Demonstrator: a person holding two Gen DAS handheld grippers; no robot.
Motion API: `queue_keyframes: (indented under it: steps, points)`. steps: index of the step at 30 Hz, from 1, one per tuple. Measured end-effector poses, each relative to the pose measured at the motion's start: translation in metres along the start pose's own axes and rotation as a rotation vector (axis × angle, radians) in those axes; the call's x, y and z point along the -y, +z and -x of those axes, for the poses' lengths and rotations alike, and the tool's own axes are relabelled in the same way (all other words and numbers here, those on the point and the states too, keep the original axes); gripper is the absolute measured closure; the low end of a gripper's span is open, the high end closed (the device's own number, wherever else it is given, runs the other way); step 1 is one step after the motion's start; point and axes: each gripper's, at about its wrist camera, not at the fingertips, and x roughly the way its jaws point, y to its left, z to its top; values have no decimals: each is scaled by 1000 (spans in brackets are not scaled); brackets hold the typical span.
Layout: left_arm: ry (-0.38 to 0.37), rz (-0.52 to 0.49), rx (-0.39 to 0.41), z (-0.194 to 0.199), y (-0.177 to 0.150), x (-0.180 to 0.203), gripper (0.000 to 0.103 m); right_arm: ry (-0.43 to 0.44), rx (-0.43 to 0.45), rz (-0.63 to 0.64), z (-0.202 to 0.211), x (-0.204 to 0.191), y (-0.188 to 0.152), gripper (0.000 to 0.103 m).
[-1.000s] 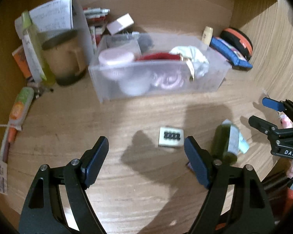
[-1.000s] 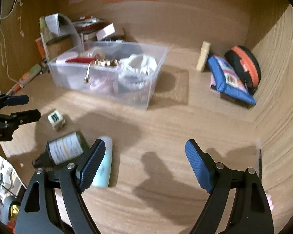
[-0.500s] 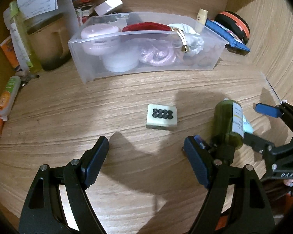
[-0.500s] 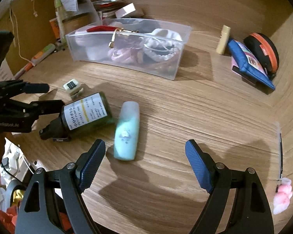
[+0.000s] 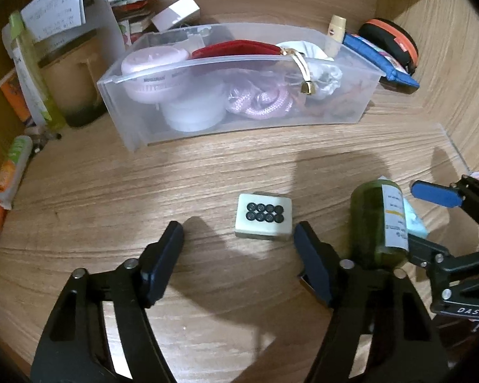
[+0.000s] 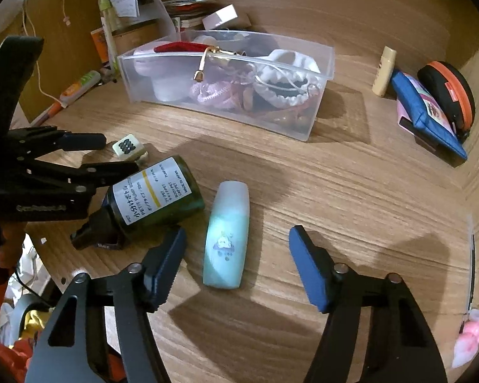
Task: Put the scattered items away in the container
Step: 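Grasp the white block with the left gripper while the right gripper grasps the light-blue bottle, then carry the white block and light-blue bottle to the clear box, release the bottle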
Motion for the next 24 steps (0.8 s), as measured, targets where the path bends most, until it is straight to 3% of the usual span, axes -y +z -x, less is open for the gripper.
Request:
queue_keyframes:
  steps: [8,13,24]
  points:
    - [-10,-17,23,1,-1,4,53,7,14,9,-2,-1,3,62]
    - [-14,-25,33,0,0,8,70,7,14,8,-1,-1,3,77]
    - [-11,5,32,1,0,9,70,20,1,-23,0,6,4,80]
